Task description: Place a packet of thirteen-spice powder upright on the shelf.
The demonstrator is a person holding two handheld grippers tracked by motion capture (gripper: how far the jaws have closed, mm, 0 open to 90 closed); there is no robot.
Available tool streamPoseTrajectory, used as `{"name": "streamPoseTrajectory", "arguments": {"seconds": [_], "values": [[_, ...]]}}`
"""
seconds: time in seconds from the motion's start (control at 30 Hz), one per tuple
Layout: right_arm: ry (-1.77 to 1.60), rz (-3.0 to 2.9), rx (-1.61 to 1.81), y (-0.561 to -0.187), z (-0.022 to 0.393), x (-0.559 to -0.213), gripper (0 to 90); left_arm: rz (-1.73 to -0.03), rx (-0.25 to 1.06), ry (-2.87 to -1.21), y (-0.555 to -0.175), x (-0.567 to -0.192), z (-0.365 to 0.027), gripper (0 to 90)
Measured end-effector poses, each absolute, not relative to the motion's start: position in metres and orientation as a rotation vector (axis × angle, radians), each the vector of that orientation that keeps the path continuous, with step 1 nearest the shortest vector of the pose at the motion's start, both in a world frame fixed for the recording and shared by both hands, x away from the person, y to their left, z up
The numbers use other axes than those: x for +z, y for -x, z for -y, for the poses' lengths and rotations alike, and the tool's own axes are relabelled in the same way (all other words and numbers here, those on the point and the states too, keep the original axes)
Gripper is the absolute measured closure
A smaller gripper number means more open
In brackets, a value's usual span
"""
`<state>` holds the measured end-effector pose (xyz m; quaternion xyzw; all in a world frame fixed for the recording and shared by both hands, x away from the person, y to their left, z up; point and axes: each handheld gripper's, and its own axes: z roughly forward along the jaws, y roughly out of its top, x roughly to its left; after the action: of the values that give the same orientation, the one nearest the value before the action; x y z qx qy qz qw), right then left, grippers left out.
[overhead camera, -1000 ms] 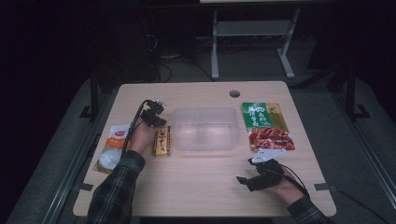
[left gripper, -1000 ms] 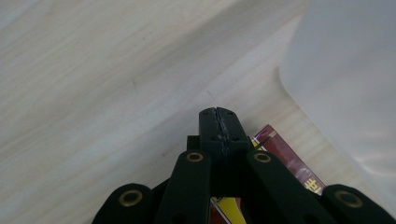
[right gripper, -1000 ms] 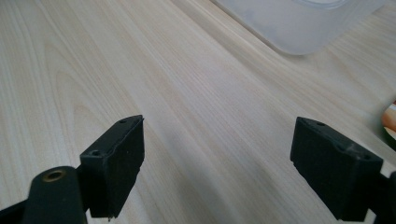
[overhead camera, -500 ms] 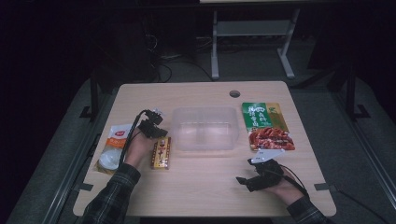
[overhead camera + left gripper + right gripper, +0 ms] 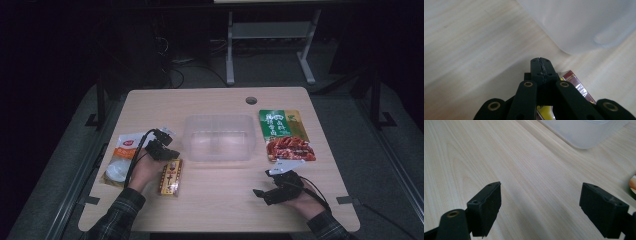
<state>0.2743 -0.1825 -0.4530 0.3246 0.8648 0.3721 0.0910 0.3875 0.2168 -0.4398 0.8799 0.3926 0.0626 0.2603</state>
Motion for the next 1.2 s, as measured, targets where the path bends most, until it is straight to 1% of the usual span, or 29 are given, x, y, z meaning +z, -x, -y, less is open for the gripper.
{"name": "streamPoseTrajectory", "arguments": {"seconds": [0.13,0.17,0.2,0.27,0.4,0.53,0.6,0.63,0.77,1.07,1.1,1.2], "values": [[-0.965,-2.57,1.104,-0.274,0.182,-0.453,17.2,-1.057,0.176,-2.339,-0.381,-0.435,-0.221,89.9],[-0.965,-2.57,1.105,-0.274,0.182,-0.453,17.2,-1.058,0.191,-2.293,-0.373,-0.425,-0.229,89.9],[-0.965,-2.57,1.105,-0.274,0.182,-0.453,17.2,-1.058,0.191,-2.293,-0.373,-0.425,-0.229,89.9],[-0.963,-2.568,1.109,-0.274,0.182,-0.453,17.2,-1.05,0.236,-2.263,-0.361,-0.416,-0.241,89.9],[-0.964,-2.571,1.106,-0.274,0.182,-0.454,17.2,-1.102,0.26,-2.248,-0.347,-0.421,-0.257,89.9],[-0.955,-2.573,1.101,-0.274,0.181,-0.454,17.2,-1.139,0.261,-2.244,-0.345,-0.428,-0.263,89.9],[-0.96,-2.574,1.102,-0.274,0.18,-0.454,17.3,-1.15,0.261,-2.265,-0.347,-0.432,-0.262,89.9],[-0.952,-2.577,1.097,-0.275,0.18,-0.454,17.3,-1.151,0.268,-2.304,-0.349,-0.436,-0.259,89.9],[-0.951,-2.58,1.087,-0.275,0.18,-0.454,17.3,-1.134,0.264,-2.339,-0.351,-0.441,-0.253,89.9],[-0.959,-2.577,1.091,-0.276,0.18,-0.455,17.3,-1.087,0.224,-2.327,-0.349,-0.441,-0.244,89.9],[-0.962,-2.576,1.094,-0.275,0.18,-0.455,17.3,-1.079,0.197,-2.322,-0.347,-0.44,-0.24,89.9],[-0.961,-2.58,1.09,-0.275,0.179,-0.455,17.3,-1.054,0.18,-2.321,-0.345,-0.44,-0.233,89.9]]}}
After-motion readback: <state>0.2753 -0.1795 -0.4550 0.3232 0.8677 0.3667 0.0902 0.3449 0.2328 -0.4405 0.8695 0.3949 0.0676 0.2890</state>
